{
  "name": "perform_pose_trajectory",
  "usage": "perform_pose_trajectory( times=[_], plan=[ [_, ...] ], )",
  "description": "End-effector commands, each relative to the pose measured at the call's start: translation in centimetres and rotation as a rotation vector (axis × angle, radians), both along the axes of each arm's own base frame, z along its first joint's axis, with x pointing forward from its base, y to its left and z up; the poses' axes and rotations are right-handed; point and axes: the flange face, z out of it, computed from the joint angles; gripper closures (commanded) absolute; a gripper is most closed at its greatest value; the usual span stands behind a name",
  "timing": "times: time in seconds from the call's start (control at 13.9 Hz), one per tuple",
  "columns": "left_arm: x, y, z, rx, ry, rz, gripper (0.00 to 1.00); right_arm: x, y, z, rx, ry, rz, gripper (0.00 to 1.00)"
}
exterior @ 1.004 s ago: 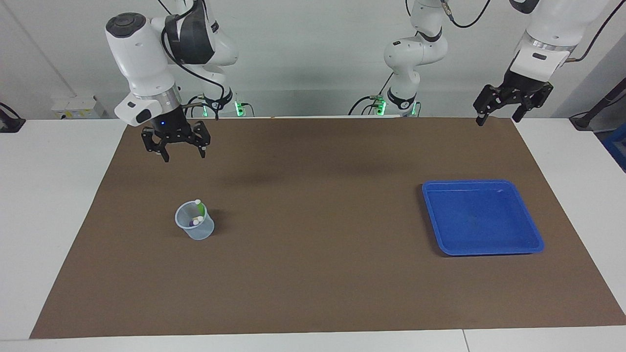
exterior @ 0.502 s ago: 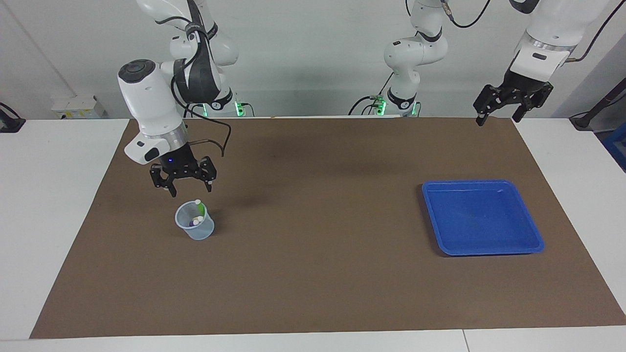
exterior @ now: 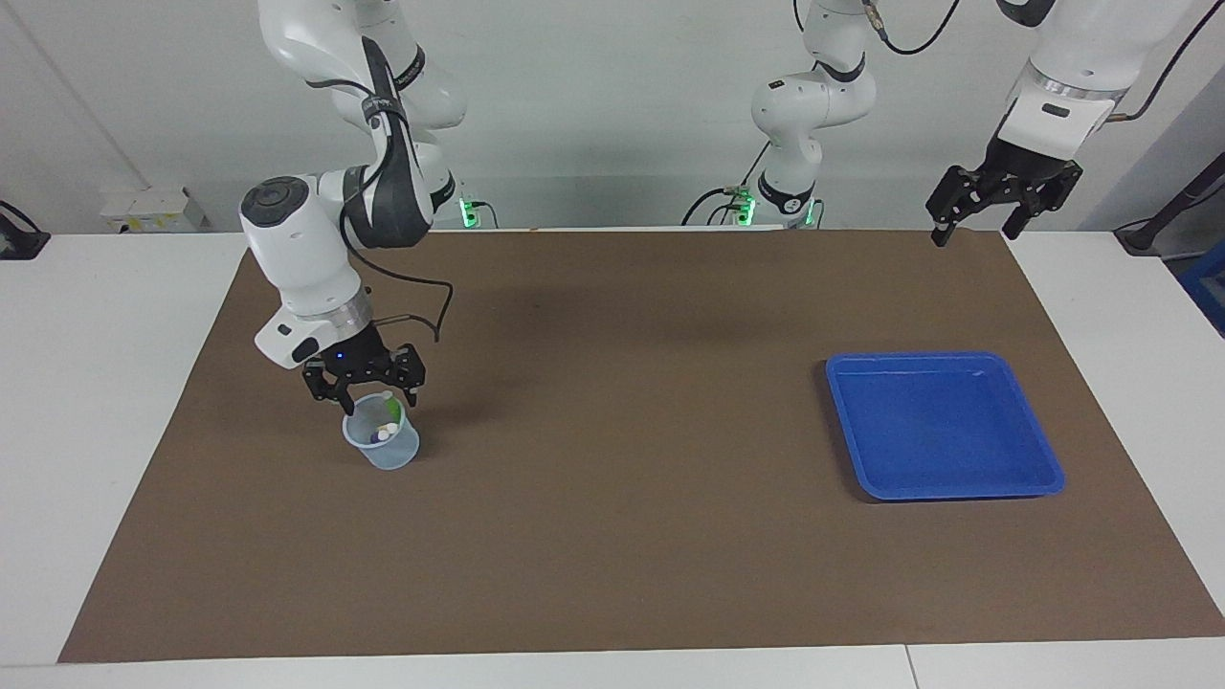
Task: Right arm passes pens to left for tray arrangement
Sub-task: 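Reach the right gripper into the white cup and grasp the green pen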
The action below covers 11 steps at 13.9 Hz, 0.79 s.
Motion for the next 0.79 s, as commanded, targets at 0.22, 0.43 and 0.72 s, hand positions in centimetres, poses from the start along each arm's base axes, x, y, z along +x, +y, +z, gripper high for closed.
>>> perform_pose_trajectory(
  times=[0.22, 0.43, 0.72],
  plan=[
    [-0.89, 0.13, 0.12, 0.008, 0.005, 0.006, 0.00, -0.64, 0.20, -0.19, 0.000, 0.051, 0.031, 0.41],
    [-0.89, 0.13, 0.12, 0.008, 0.005, 0.006, 0.00, -0.89, -0.16, -0.27, -0.001, 0.074, 0.026, 0.54],
    [-0.87, 0.13, 0.14, 0.008, 0.003, 0.006, 0.00, -1.01, -0.25, -0.43, -0.002, 0.085, 0.025, 0.72]
  ],
)
